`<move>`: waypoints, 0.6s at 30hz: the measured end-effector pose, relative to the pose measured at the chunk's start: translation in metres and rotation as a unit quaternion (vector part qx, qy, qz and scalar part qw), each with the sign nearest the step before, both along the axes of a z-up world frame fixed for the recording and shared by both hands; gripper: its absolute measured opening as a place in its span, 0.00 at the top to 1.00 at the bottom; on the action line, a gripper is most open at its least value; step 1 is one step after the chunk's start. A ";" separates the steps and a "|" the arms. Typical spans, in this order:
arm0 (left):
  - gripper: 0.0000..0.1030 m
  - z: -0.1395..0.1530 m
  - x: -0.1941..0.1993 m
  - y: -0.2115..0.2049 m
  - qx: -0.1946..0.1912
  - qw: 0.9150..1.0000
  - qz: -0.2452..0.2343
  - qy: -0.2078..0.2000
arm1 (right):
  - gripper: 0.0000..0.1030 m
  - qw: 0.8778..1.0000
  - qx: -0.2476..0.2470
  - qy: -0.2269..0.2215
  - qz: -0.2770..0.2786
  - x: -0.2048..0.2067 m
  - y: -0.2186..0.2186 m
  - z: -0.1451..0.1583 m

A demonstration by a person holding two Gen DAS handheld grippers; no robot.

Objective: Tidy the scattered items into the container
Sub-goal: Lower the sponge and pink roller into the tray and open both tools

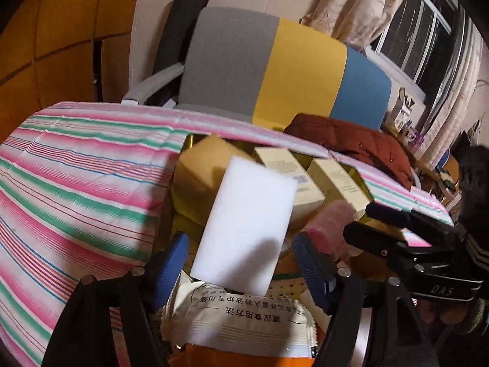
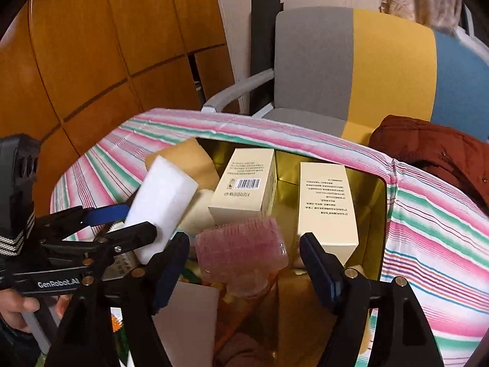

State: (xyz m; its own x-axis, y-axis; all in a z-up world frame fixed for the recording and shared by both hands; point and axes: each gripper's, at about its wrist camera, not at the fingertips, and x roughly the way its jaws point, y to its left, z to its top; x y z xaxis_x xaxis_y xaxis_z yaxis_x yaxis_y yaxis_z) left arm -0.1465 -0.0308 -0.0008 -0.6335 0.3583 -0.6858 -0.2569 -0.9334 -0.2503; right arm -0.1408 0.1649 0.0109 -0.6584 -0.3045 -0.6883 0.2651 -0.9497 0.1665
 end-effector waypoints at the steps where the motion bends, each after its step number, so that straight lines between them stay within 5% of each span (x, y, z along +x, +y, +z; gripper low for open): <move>1: 0.30 0.001 0.001 -0.001 -0.002 1.000 0.004 0.005 | 0.26 1.000 -0.005 0.001 -0.004 0.002 0.003 0.001; 18: 0.30 0.002 0.032 0.001 -0.032 0.998 0.033 0.038 | 0.26 0.998 0.001 0.027 -0.060 0.038 0.002 0.011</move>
